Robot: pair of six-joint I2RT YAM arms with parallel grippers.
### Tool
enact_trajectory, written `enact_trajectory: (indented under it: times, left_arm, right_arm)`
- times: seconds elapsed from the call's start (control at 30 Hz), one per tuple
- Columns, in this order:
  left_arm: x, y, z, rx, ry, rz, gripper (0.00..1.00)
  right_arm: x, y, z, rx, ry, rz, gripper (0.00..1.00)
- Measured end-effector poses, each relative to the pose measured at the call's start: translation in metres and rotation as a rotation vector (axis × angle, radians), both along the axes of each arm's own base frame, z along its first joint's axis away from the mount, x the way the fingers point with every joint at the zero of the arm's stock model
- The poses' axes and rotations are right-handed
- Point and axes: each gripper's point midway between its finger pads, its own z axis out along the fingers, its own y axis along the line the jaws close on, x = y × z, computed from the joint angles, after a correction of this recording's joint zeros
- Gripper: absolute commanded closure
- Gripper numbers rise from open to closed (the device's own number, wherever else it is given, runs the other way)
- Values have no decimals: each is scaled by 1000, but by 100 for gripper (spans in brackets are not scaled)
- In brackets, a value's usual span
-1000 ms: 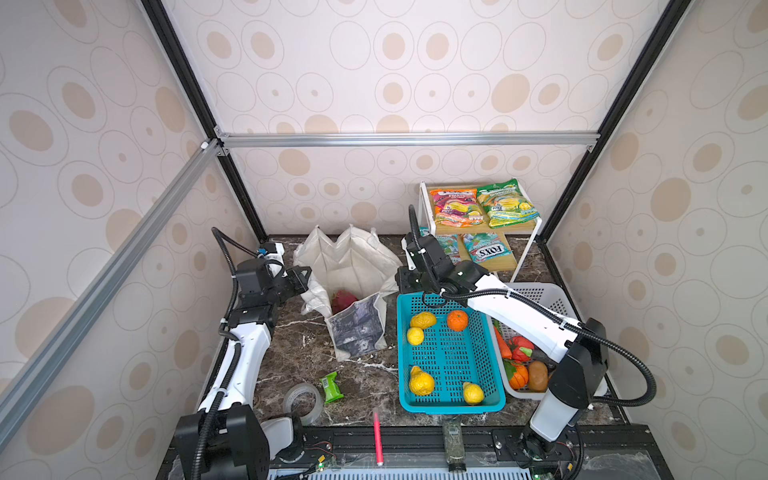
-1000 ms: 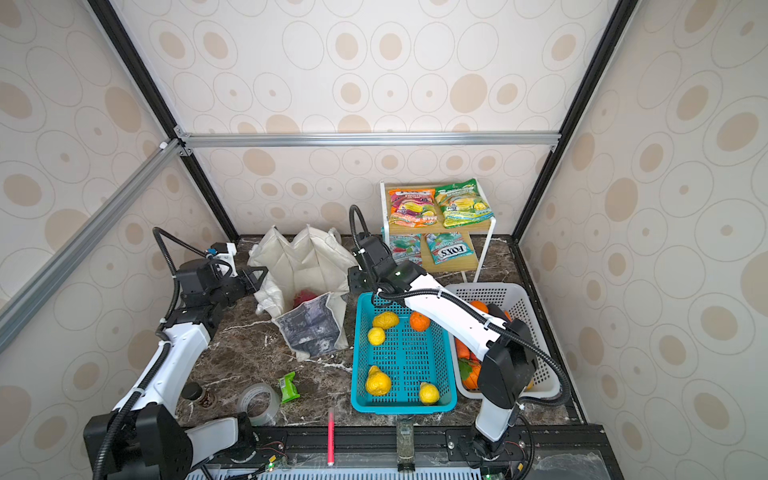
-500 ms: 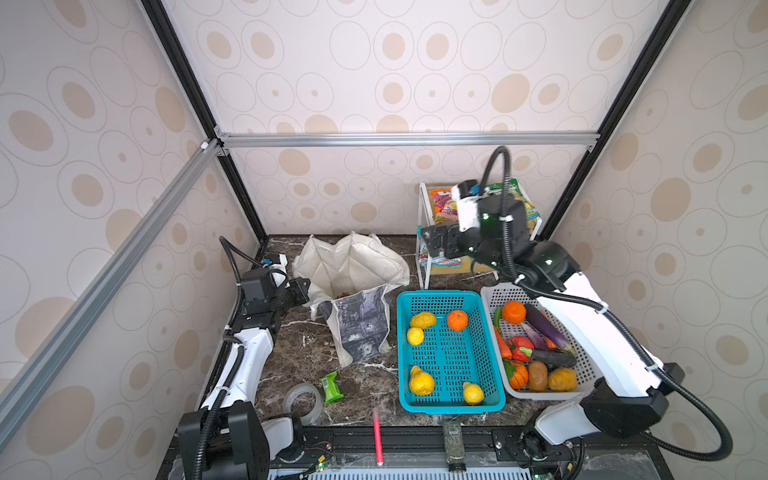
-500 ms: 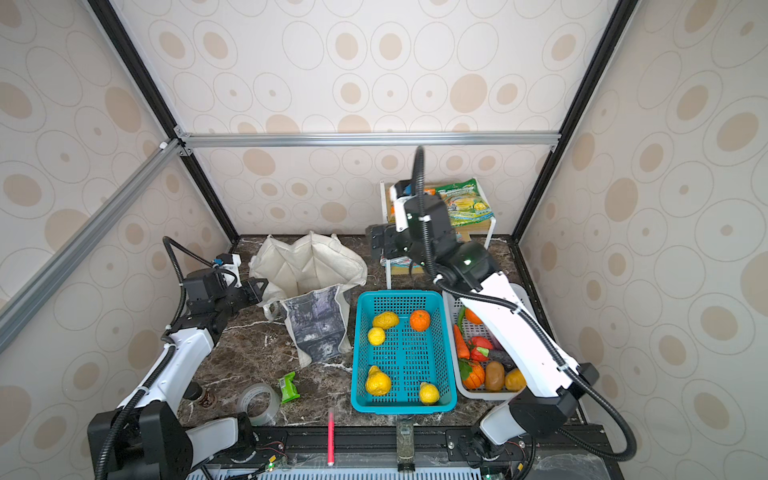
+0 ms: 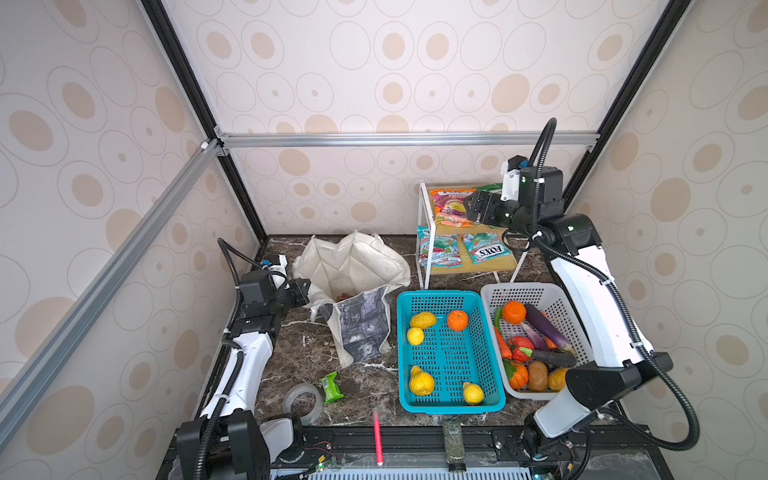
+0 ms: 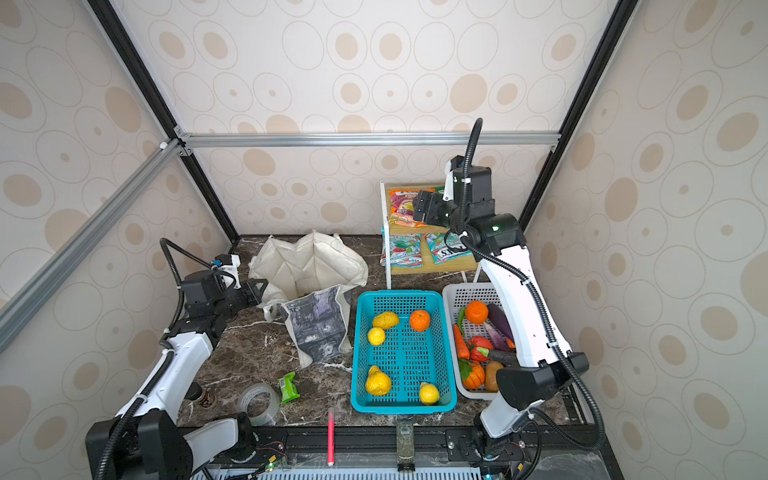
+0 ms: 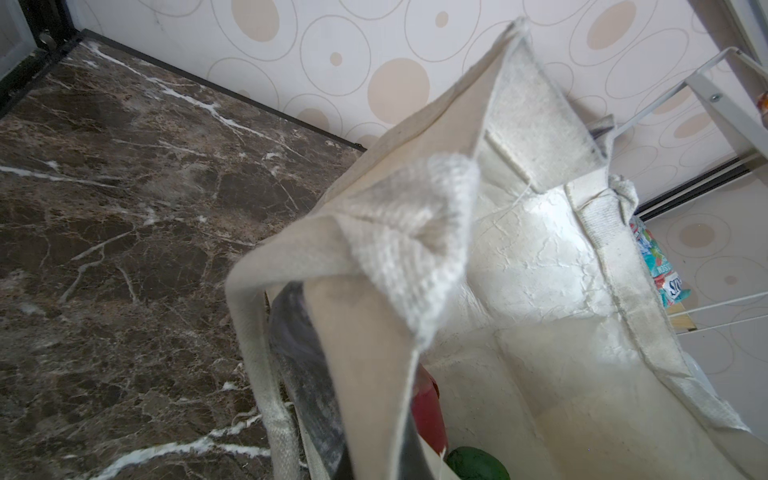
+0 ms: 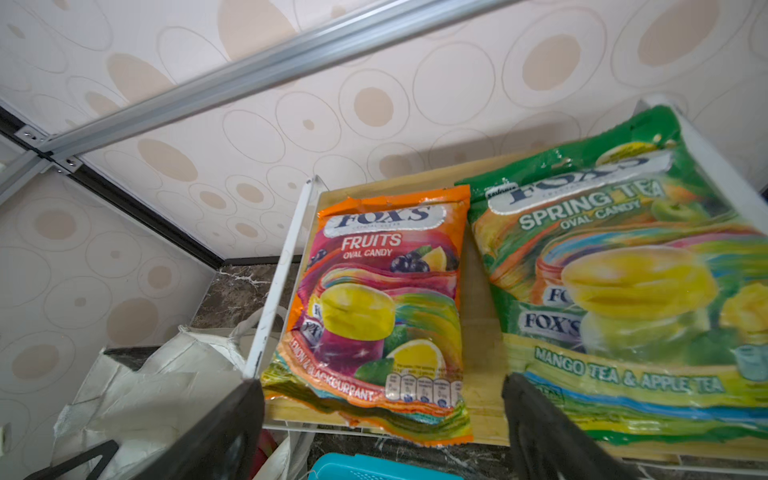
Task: Place the food into the grocery bag and tie it
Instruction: 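Withdraw the right gripper and reach up to the candy bags on the shelf, then grasp the orange Fox's Fruits candy bag with the right gripper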
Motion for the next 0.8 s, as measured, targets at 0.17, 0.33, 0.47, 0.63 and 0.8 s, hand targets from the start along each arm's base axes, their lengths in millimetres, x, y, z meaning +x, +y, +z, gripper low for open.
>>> enact_trajectory:
  times: [0.17,0.33,0.47,0.63,0.8]
  left_arm:
    - [-2,0,2,1,-7,0,100]
    - [-2,0,2,2,-7,2,100]
    - [-1,0,2,3,-7,3,100]
    - [-1,2,2,7,-6,10,100]
    - [-1,3,1,11,-6,15,100]
  right_arm:
    - [2,-2,-19,41,65,8,21]
    - [6,-7,-27,64,86,-4,22]
    - [9,-2,-36,87,102,10,24]
    - [11,2,-43,116,116,22,36]
    - [15,8,-45,150,117,36,49]
